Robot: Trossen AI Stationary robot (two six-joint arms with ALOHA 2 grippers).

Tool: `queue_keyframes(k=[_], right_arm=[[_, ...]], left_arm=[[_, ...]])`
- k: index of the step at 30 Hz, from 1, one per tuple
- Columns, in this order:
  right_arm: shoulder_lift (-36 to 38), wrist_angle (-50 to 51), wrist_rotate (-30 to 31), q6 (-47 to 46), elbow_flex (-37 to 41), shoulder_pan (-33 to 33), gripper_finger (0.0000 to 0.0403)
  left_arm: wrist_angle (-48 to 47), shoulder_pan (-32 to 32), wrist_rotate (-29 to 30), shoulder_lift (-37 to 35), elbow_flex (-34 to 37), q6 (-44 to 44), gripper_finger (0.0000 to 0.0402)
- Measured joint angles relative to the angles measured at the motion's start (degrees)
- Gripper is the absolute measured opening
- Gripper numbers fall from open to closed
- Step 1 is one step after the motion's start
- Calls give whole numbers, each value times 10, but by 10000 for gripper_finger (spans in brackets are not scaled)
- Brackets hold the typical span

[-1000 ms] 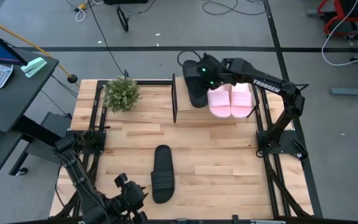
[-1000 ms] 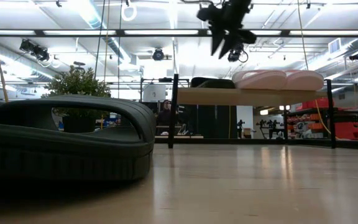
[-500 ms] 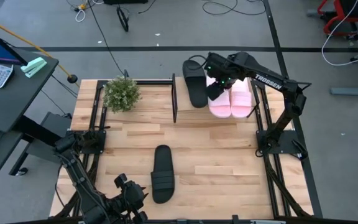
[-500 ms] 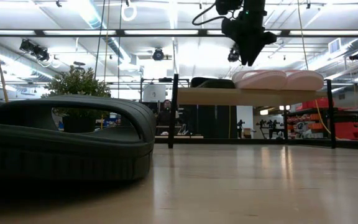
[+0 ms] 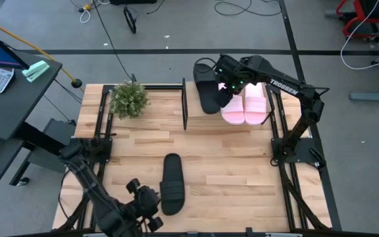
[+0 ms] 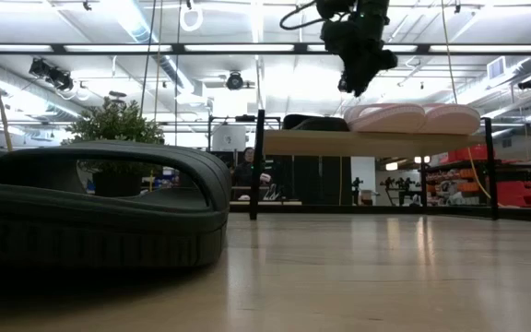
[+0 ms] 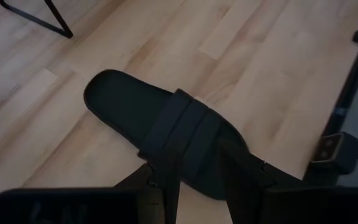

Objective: Pick and place slides into the shelf
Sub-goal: Adjust the right pink slipper on the shelf

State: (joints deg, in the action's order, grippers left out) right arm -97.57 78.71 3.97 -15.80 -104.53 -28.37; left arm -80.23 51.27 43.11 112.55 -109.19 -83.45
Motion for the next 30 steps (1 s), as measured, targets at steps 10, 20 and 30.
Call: queue_keyframes(k=[10, 20, 30], right_arm=[[0, -70, -93, 26, 0, 12, 140], [0, -169, -144, 79, 0, 15, 140], [0, -270, -140, 155, 0, 8, 140]], left_arm=[[1, -64, -60, 0, 0, 70, 107], [3, -128, -100, 0, 0, 129, 107], [10, -167, -128, 0, 0, 142, 107]])
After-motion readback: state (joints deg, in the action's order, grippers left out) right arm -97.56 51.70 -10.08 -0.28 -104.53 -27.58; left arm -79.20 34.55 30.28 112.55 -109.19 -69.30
